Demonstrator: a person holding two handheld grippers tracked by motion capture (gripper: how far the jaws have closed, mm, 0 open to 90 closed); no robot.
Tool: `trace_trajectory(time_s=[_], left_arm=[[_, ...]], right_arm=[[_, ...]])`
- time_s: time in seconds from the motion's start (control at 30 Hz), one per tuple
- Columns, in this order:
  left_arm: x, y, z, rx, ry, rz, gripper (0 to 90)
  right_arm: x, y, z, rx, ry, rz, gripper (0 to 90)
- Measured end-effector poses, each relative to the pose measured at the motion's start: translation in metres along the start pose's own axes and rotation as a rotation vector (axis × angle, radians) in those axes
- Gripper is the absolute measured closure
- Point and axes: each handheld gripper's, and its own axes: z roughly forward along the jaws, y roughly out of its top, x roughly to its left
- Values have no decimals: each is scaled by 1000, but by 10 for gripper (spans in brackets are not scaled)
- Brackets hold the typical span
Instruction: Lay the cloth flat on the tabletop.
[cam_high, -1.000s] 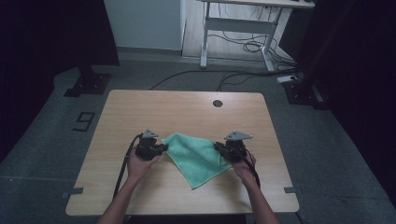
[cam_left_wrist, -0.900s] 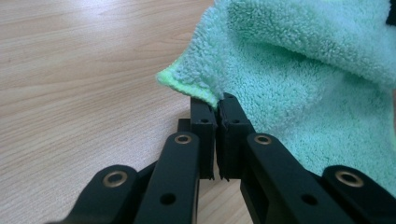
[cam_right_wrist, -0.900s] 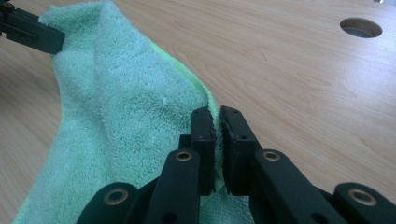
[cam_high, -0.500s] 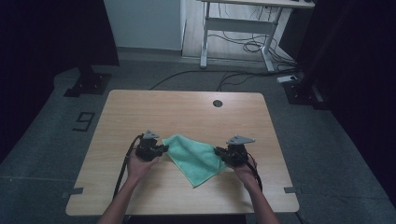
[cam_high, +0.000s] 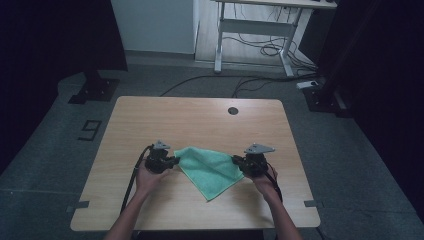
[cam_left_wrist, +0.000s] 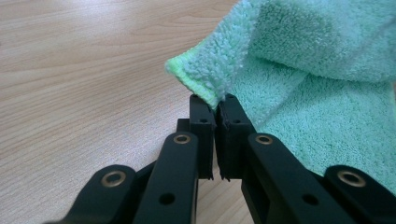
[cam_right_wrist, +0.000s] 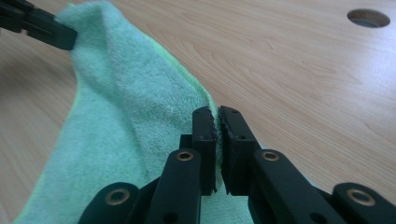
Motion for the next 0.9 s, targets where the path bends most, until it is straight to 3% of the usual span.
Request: trace_trajectory(time_s=[0.13, 0.33, 0.5, 0.57, 0.67, 0.77, 0.9], left_arm=[[0, 0, -1, 0, 2, 5, 857], [4, -1, 2, 6, 7, -9, 853], [6, -5, 9, 25, 5, -22, 853], [8, -8, 11, 31, 7, -31, 853], [12, -10, 12, 32, 6, -49, 850], [14, -11, 13, 41, 12, -48, 846], [14, -12, 14, 44, 15, -52, 843]], right_arm=[[-4, 0, 6, 9, -6, 3, 856], [-13, 18, 12, -43, -33, -1, 845], [-27, 39, 36, -57, -40, 24, 811], [-31, 47, 50, -51, -59, 23, 769], [-30, 53, 63, -46, -104, 15, 614], [-22, 52, 55, -59, -126, 6, 564], [-18, 37, 31, -75, -77, 4, 565]])
